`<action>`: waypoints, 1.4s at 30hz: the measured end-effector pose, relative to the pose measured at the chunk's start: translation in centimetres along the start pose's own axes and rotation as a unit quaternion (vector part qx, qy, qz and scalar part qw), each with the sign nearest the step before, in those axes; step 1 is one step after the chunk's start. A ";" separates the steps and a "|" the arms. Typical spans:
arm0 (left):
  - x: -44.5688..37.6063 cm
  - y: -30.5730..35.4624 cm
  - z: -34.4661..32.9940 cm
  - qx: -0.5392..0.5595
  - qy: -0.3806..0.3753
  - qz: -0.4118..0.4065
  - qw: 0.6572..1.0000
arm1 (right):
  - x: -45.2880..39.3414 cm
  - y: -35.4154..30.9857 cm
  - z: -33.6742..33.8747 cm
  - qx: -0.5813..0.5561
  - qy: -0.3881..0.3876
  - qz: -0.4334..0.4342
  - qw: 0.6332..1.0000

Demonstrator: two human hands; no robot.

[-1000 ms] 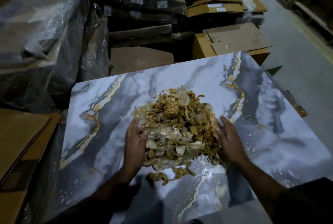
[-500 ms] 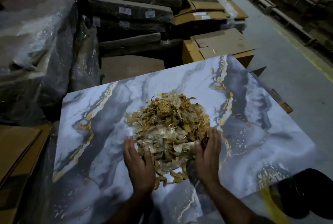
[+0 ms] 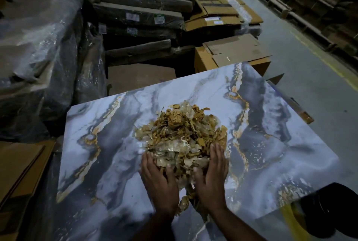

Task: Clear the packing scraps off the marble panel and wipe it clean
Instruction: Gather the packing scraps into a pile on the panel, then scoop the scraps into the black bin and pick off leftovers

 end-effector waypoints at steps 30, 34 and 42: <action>-12.2 6.5 -2.8 0.100 -0.076 0.017 0.992 | -14.9 -6.1 -2.4 0.037 -0.201 0.251 0.946; -12.5 7.6 -2.6 0.139 -0.038 0.030 0.989 | -15.2 -7.6 -2.0 -0.048 -0.198 0.239 0.950; -13.1 11.4 -2.3 0.451 -0.008 0.328 0.830 | -14.9 -9.2 -0.4 -0.225 -0.186 0.091 0.952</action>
Point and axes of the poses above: each hand's wrist, its own x-axis away from the middle knuckle, its own z-axis out of the back of the hand, y = z × x, the point moved 2 cm from there along -x, towards the middle knuckle, and after that the axes turned 10 degrees about x, right-handed, at the moved point
